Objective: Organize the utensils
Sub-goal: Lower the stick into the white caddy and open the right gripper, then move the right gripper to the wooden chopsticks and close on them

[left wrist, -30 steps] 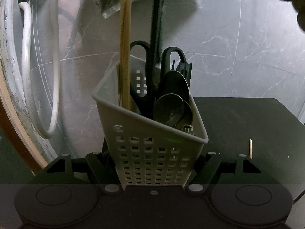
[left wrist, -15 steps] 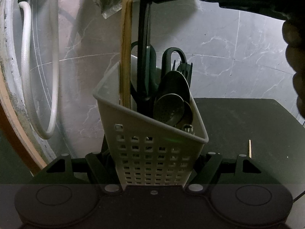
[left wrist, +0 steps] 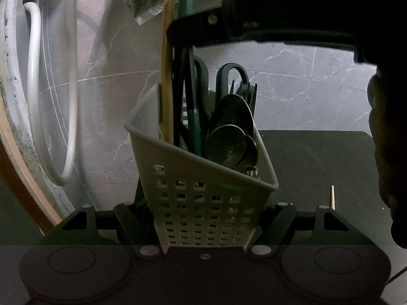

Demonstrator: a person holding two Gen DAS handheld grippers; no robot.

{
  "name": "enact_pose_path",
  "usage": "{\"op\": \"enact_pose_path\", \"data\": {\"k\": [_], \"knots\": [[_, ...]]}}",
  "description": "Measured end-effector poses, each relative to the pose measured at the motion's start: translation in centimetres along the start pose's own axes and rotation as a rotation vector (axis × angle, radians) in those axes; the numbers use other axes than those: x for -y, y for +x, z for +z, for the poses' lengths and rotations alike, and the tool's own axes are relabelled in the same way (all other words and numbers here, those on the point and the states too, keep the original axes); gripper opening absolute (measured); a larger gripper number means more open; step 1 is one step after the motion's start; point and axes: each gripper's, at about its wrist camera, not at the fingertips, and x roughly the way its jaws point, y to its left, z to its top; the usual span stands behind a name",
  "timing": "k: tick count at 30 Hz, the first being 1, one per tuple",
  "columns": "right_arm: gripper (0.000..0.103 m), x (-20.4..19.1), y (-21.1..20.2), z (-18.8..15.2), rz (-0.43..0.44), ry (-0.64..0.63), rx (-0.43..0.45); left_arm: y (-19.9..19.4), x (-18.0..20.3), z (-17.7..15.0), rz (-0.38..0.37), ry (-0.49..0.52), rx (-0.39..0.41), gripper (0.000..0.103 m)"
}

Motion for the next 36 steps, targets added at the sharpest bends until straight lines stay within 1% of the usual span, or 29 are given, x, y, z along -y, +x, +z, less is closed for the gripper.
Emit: {"op": "enact_pose_path", "data": {"k": [2,4,6,7,9,10,11,12,13,14,15,16,19,21,24,25,26,27,29,31,33,34,36], "knots": [[0.015,0.1,-0.1,-0.2,0.000,0.008,-0.010,0.0,0.0,0.0,0.000,-0.001,0.000,0.076],[0.023,0.2,-0.3,-0.2,0.000,0.014,-0.012,0.0,0.0,0.0,0.000,-0.001,-0.001,0.076],[0.039,0.2,-0.6,-0.1,0.001,0.014,-0.009,0.0,0.0,0.0,0.000,-0.001,0.000,0.076],[0.042,0.2,-0.9,0.0,0.002,0.014,-0.007,0.0,0.0,0.0,0.000,0.000,0.000,0.076],[0.057,0.3,-1.7,0.3,-0.002,0.017,0.002,0.0,0.0,0.0,0.000,-0.001,0.000,0.076],[0.060,0.4,-2.2,0.5,-0.008,0.020,0.010,0.0,0.0,0.0,0.000,-0.001,0.000,0.076],[0.069,0.6,-2.8,0.7,-0.016,0.025,0.017,0.0,0.0,0.0,0.000,-0.001,0.000,0.076],[0.082,0.9,-3.5,0.9,-0.034,0.036,0.024,0.0,0.0,0.0,0.000,-0.002,0.000,0.076],[0.089,1.3,-4.3,1.0,-0.063,0.050,0.033,0.0,0.0,0.0,0.000,-0.002,0.001,0.076],[0.100,1.8,-5.2,1.0,-0.099,0.069,0.043,0.0,0.0,0.0,-0.001,-0.002,0.002,0.076],[0.103,2.3,-6.1,0.9,-0.138,0.090,0.047,0.0,0.0,0.0,-0.002,-0.002,0.002,0.076],[0.103,2.9,-6.7,0.8,-0.176,0.108,0.041,0.0,0.0,0.0,-0.003,-0.002,0.003,0.076],[0.103,5.0,-8.3,-0.7,-0.308,0.173,-0.053,0.0,-0.2,-0.1,-0.007,0.000,0.005,0.076],[0.103,6.4,-8.7,-2.3,-0.370,0.242,-0.148,0.0,-0.3,-0.1,-0.011,0.004,0.004,0.076],[0.103,8.3,-8.6,-5.0,-0.437,0.379,-0.328,0.0,-0.5,-0.1,-0.015,0.010,0.004,0.076],[0.102,8.6,-8.7,-5.8,-0.449,0.424,-0.372,-0.1,-0.6,-0.2,-0.017,0.012,0.004,0.076],[0.098,8.8,-8.7,-6.7,-0.445,0.465,-0.417,-0.1,-0.6,-0.2,-0.018,0.013,0.003,0.076],[0.089,8.8,-8.5,-7.5,-0.436,0.495,-0.463,-0.1,-0.6,-0.2,-0.019,0.015,0.002,0.076],[0.083,8.6,-7.8,-8.8,-0.427,0.516,-0.559,-0.1,-0.6,-0.1,-0.021,0.018,0.001,0.076],[0.079,8.3,-7.4,-9.7,-0.414,0.547,-0.603,-0.1,-0.6,-0.1,-0.023,0.020,0.001,0.076],[0.077,8.2,-7.1,-10.2,-0.391,0.586,-0.618,-0.1,-0.6,-0.1,-0.024,0.020,0.001,0.076],[0.076,8.2,-6.8,-10.3,-0.395,0.590,-0.634,-0.2,-0.6,-0.2,-0.025,0.020,0.002,0.076],[0.070,8.1,-6.1,-10.7,-0.405,0.587,-0.670,-0.2,-0.7,-0.2,-0.027,0.021,0.003,0.076]]}}
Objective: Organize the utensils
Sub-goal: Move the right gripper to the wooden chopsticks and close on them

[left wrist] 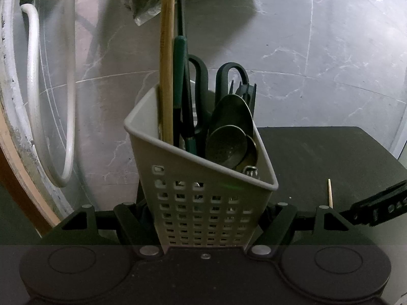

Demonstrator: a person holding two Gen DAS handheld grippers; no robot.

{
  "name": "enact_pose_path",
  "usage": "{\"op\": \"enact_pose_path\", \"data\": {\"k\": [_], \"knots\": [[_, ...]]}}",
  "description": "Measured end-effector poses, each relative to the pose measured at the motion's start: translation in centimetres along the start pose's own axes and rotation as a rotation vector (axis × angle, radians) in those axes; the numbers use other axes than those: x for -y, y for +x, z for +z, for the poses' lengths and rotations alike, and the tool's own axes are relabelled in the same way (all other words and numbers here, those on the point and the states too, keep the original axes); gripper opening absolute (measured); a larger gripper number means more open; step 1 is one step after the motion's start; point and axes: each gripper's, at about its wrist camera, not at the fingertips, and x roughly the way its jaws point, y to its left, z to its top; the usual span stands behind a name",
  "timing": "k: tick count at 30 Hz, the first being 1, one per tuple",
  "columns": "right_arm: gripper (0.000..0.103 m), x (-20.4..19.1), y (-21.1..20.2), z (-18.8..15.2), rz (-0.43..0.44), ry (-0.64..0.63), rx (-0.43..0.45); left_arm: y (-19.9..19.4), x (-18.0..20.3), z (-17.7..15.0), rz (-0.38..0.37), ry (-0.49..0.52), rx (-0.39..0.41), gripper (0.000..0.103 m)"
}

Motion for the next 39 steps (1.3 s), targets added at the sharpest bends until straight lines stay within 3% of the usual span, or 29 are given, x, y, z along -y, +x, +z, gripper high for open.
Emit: {"op": "enact_pose_path", "data": {"k": [4,6,8,9,11,15,26,34,39], "knots": [[0.059,-0.1,1.1,-0.3,-0.007,0.023,-0.039,0.0,-0.1,-0.1,-0.004,0.002,0.001,0.076],[0.046,0.1,1.6,-0.3,-0.029,0.027,-0.058,0.0,-0.1,0.0,-0.005,0.004,0.000,0.076],[0.039,-0.1,1.9,-0.2,-0.041,0.029,-0.057,-0.1,-0.1,0.0,-0.008,0.007,0.000,0.076],[0.028,-0.3,2.1,-0.1,-0.051,0.024,-0.056,-0.1,-0.1,0.0,-0.009,0.007,0.000,0.076],[0.018,-0.5,2.6,0.2,-0.082,0.018,-0.051,-0.1,-0.2,0.0,-0.012,0.011,-0.001,0.076],[0.007,-0.1,3.5,1.1,-0.065,0.075,-0.032,-0.1,-0.2,0.0,-0.016,0.012,-0.002,0.076],[0.006,1.6,8.6,9.0,-0.057,0.249,0.051,-0.1,-0.4,0.0,-0.026,0.020,-0.006,0.076],[0.007,0.6,11.6,12.6,-0.065,0.272,0.076,-0.2,-0.6,0.0,-0.033,0.023,-0.009,0.076],[0.019,-0.1,11.7,12.9,-0.064,0.255,0.077,-0.2,-0.6,0.0,-0.032,0.023,-0.009,0.076]]}}
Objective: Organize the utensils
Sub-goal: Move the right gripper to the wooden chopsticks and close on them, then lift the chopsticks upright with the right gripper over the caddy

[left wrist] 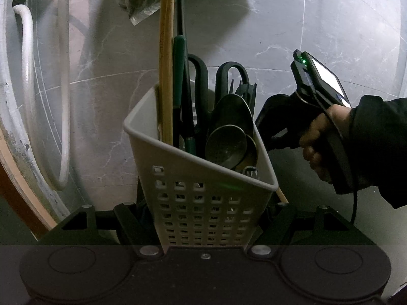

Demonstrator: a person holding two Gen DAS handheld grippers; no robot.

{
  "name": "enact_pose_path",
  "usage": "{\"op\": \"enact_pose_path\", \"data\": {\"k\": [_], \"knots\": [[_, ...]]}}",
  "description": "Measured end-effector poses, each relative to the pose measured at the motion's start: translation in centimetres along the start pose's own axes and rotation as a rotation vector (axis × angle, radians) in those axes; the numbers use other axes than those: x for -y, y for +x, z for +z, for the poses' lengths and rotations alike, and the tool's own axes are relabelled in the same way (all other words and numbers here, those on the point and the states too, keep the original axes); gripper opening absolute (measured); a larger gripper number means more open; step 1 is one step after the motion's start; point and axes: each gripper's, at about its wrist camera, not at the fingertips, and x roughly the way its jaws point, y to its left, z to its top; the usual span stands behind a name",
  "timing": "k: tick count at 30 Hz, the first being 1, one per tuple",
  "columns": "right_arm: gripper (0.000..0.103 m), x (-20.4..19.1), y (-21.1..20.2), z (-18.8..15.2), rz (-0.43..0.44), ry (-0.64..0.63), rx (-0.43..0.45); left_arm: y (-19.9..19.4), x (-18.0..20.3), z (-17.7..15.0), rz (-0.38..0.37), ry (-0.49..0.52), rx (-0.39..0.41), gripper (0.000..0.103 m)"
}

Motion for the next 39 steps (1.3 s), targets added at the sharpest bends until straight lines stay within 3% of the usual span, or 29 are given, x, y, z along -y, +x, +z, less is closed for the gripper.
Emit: {"op": "enact_pose_path", "data": {"k": [1,5,7,14,19,27,39], "knots": [[0.021,0.0,-0.1,-0.1,0.002,-0.007,0.000,0.0,0.0,0.0,0.000,0.000,0.000,0.076],[0.046,-1.1,-0.3,-0.7,-0.015,-0.081,0.005,0.0,0.0,0.0,0.000,0.000,0.000,0.076],[0.048,-1.9,-0.3,-1.1,-0.036,-0.144,0.008,0.0,0.0,0.0,0.001,-0.002,-0.001,0.076],[0.047,-3.7,0.6,-2.0,-0.113,-0.290,0.017,0.0,0.1,0.0,0.008,0.000,-0.002,0.076],[0.034,-4.6,0.7,-2.5,-0.163,-0.361,0.037,0.0,0.2,0.0,0.013,-0.002,-0.003,0.076],[0.019,-4.3,0.4,-2.5,-0.161,-0.374,0.050,0.0,0.2,0.0,0.014,-0.005,-0.003,0.076],[0.015,-3.2,-0.6,-3.0,-0.150,-0.376,0.055,0.0,0.3,0.0,0.023,-0.009,-0.004,0.076]]}}
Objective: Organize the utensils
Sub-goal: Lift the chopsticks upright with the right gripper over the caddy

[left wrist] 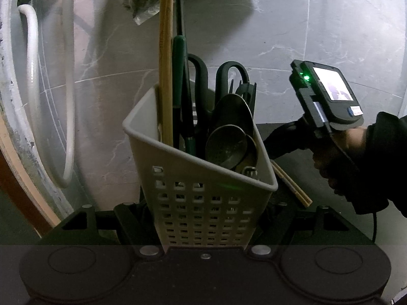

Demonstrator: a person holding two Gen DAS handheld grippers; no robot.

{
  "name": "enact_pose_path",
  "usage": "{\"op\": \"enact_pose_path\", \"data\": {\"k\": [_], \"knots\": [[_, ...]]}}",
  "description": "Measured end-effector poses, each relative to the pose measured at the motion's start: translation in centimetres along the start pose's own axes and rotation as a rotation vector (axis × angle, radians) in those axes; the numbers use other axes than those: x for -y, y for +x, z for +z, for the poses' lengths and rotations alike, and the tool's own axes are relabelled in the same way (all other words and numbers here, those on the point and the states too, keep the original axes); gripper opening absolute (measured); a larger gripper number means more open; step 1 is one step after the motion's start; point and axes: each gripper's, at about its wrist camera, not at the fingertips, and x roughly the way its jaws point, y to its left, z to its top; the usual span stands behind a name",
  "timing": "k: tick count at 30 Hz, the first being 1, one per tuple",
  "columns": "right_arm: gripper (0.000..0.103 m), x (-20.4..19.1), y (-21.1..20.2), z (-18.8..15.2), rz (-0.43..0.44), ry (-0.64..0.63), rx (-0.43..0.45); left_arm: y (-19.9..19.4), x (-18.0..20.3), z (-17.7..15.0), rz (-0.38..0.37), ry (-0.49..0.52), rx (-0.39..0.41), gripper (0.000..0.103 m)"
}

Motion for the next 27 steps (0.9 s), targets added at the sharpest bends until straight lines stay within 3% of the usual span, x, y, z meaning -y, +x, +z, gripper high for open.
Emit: {"op": "enact_pose_path", "data": {"k": [19,27], "knots": [[0.020,0.15,0.19,0.89,0.010,-0.020,-0.031,-0.15,0.33,-0.02,0.017,-0.011,0.000,0.076],[0.014,-0.13,0.17,0.89,0.009,-0.036,-0.026,-0.15,0.34,-0.02,0.017,-0.012,0.001,0.076]]}}
